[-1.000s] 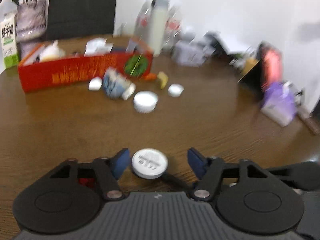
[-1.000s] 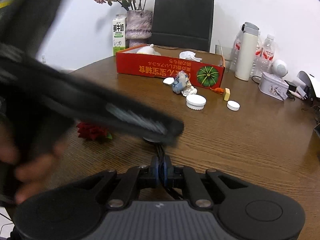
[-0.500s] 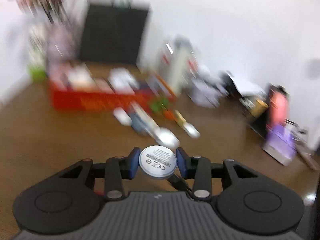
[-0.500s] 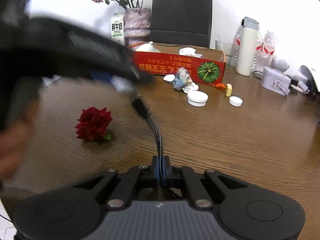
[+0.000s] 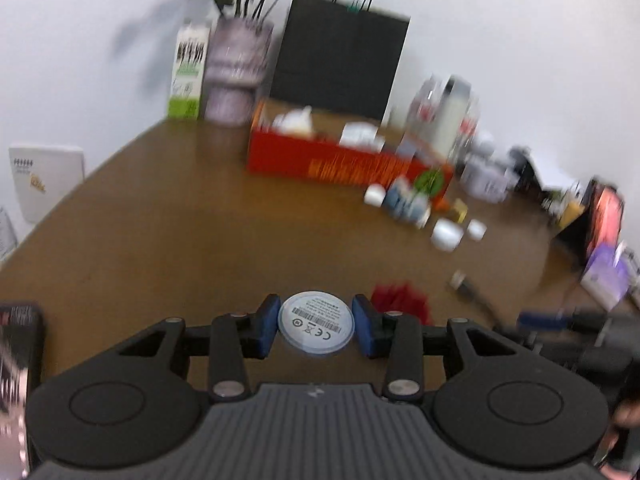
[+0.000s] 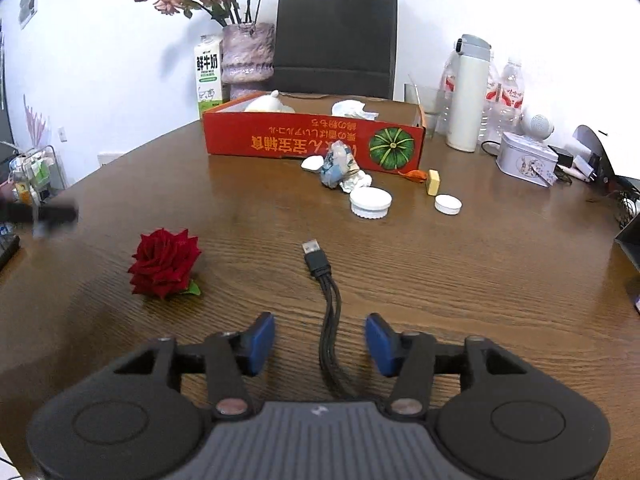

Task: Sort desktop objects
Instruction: 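Carry the cable with the right tool while the left tool carries the disc to the box, then open the left tool inside the box while the right tool releases the cable, then move both open tools back toward the red rose and caps, then grasp the white bottle cap with the right tool while the left tool grasps the red rose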

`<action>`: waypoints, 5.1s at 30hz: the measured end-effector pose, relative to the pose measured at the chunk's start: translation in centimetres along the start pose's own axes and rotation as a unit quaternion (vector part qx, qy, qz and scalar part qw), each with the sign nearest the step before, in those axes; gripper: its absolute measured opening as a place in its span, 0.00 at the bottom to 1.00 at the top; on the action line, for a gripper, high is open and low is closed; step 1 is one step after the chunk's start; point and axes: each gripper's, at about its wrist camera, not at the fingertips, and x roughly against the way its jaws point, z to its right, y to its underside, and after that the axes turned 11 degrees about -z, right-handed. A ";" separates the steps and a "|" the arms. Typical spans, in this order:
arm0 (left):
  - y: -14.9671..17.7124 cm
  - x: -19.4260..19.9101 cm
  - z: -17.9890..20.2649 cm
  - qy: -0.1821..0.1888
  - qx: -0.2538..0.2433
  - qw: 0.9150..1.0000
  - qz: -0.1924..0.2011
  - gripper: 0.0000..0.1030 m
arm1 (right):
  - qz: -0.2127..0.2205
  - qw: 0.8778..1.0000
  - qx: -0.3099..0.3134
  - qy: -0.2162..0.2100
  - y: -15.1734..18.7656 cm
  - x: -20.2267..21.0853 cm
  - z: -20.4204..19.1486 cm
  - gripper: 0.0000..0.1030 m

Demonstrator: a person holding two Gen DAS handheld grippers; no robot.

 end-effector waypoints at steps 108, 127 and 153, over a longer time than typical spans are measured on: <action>-10.7 -4.3 4.0 -0.013 0.000 1.000 0.026 1.00 | 0.030 0.999 -0.043 0.004 -14.2 -3.1 4.7 0.85; 3.2 -1.3 6.8 0.003 -0.064 0.997 0.050 1.00 | 0.063 0.996 -0.059 0.036 1.8 3.0 0.4 0.85; -2.8 -7.7 5.7 0.004 -0.064 0.998 0.001 0.47 | -0.012 0.998 -0.050 0.044 -12.4 -11.6 3.9 0.38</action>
